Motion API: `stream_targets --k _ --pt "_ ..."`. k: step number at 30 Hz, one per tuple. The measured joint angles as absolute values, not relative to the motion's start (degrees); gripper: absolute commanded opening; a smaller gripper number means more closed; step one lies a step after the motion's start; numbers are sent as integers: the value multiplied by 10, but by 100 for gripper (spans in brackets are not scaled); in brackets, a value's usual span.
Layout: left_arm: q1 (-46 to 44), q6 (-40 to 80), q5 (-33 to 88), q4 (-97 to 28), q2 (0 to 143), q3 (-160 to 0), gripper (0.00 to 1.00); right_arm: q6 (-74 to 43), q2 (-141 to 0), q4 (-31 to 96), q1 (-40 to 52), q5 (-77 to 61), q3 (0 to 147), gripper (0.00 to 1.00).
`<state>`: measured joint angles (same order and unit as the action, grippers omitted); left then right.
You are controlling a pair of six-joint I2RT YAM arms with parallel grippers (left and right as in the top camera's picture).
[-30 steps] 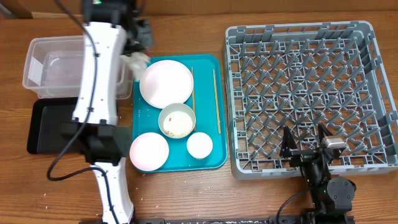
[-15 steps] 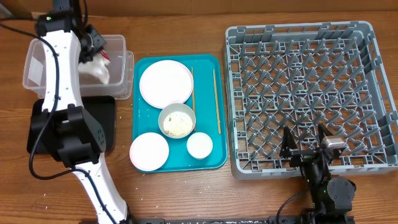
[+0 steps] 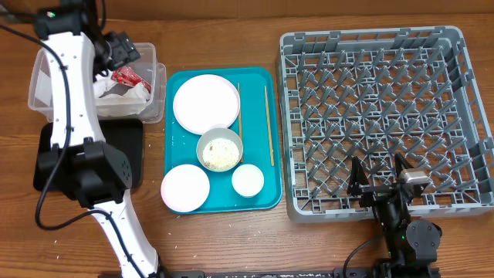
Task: Sort waste into correct bins and load items into the dishwasher
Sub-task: 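Move the left gripper back and grasp the rim of the rice bowl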
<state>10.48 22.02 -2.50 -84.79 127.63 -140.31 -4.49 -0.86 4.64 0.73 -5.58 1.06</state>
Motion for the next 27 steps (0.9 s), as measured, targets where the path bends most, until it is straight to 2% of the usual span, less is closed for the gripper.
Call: stream_targets --k 4,7,16,22,27 --pt "101 194 -17 -953 1257 -1461 100 -45 -9 46 7 -56 11 100" --pt "93 162 4 -964 1221 -1453 100 -45 -9 46 7 -56 11 100" --pt "10 107 39 -964 1071 -1258 100 -45 -9 47 7 -56 11 100" --pt "-78 89 63 -856 1042 -1121 91 -45 -9 46 7 -56 11 100" --pt "-153 93 87 -751 1058 -1022 88 -45 -9 46 7 -56 11 100"
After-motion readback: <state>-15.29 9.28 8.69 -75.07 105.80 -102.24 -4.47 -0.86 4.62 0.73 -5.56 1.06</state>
